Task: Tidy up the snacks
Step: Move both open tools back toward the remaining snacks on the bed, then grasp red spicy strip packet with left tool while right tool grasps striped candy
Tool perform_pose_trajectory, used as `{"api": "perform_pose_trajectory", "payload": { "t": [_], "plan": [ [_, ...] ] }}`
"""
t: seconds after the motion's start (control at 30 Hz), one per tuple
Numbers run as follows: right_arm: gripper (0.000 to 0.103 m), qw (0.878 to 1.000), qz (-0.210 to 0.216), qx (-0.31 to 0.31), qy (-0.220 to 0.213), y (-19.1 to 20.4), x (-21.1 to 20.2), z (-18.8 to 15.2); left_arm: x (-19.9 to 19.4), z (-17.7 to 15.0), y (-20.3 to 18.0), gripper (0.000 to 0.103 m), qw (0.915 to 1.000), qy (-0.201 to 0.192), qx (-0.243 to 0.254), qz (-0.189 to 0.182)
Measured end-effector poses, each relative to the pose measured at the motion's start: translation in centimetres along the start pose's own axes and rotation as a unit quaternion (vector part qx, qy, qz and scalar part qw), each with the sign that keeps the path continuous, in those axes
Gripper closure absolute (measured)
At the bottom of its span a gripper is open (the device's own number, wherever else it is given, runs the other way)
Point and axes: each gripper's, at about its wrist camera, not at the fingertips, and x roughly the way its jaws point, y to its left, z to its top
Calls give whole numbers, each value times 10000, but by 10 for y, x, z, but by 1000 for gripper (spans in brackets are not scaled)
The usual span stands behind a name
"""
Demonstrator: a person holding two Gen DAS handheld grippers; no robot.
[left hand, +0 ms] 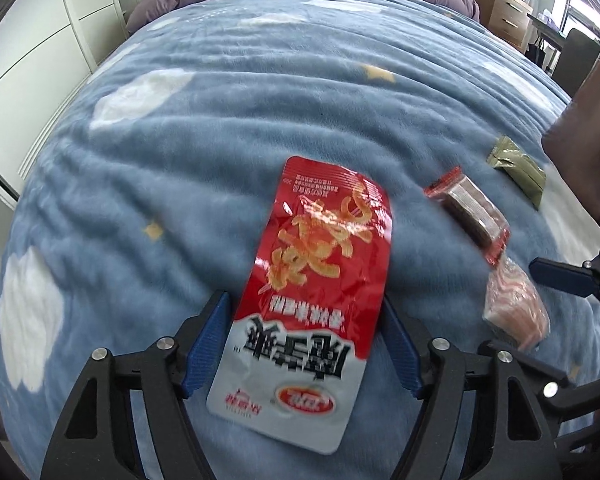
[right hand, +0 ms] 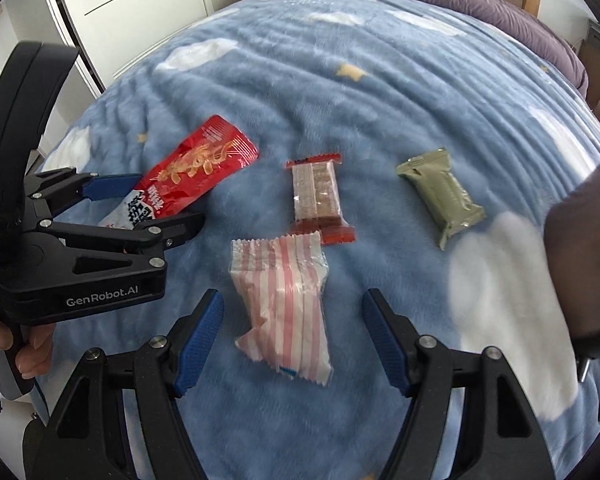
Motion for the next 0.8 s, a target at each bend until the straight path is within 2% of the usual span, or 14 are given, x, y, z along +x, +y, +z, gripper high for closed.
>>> {"api": "perform_pose_trajectory", "payload": {
  "t": [0.03,0.1,0.17,0.2,0.27,0.4,0.53,0.6,0.8],
  "plan": [
    [12,10000,1,4,1,0,1,1,2,2,1,32,10000,1,-15,-36],
    [20,10000,-16,-23,8,0,4,3,5,4,2,32,9999,8,-49,-89],
    [43,10000,-46,-58,41,1,5,4,6,5,2,32,10000,0,-35,-88],
    [47,10000,-46,-59,56,0,6,4,7,5,2,32,10000,4,-26,-80],
    [68,10000,-44,-57,63,-2,5,4,7,5,2,33,9999,-5,-49,-90],
    [81,9999,14,-65,86,-6,3,4,5,4,0,41,9999,-22,-46,-119],
    [100,9999,38,-77,79,-8,-3,1,0,3,-5,51,9999,-75,51,-82],
    [103,9999,57,-66,84,-10,-5,0,-3,3,-8,62,9999,-93,79,-91],
    [103,9999,121,-37,40,-14,-17,-4,-13,3,-12,69,9999,-105,-20,-82]
  ]
}}
